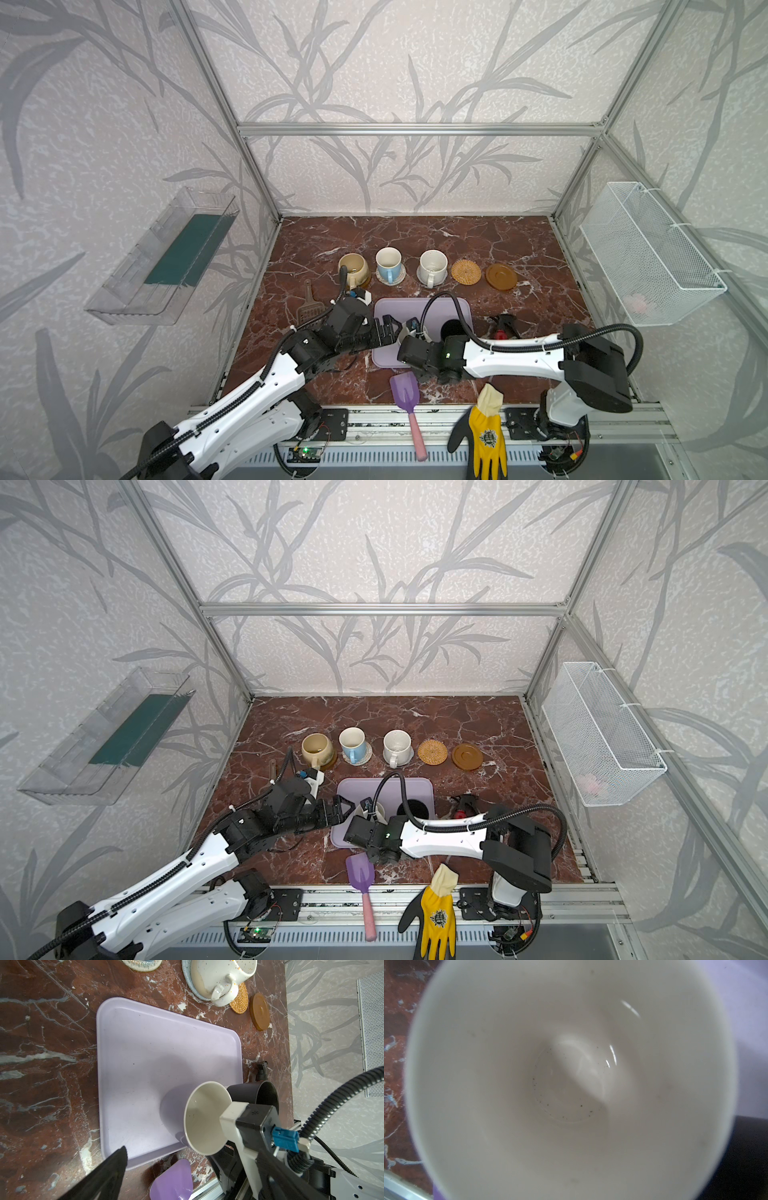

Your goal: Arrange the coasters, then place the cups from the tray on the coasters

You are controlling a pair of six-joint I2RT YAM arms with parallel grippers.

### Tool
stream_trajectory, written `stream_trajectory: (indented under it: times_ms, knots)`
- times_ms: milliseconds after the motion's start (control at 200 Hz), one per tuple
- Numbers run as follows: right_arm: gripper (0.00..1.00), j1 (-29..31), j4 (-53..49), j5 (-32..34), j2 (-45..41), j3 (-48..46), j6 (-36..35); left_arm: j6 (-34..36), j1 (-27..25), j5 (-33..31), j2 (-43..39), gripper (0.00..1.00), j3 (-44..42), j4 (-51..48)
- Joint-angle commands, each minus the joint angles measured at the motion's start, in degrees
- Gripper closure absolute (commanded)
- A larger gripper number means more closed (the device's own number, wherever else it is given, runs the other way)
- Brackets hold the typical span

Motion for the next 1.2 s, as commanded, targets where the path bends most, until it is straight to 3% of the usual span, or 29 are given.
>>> stream_trajectory:
  times_ms: [0, 175, 760, 1195]
  knots:
    - [0.87, 0.3, 0.9, 2.2, -3.1, 1.1, -1.1, -1.4, 0.4, -1.4, -1.1, 0.01, -0.8, 0.8]
    - [0.89, 0.3, 1.1, 2.5, -3.5, 1.8, -2.1, -3.4, 0.4, -0.8, -1.8, 0.01, -3.0, 4.5]
    - [0.95, 0.3, 1.6, 3.9, -8.5, 3.1, -5.2, -4.5, 0.4, -3.4, -4.5, 0.01, -3.4, 4.0]
    - [0.96, -0.2, 3.1, 6.7, -14.4, 3.9, -8.6, -4.4, 0.4, -7.9, -10.2, 0.01, 0.2, 3.2]
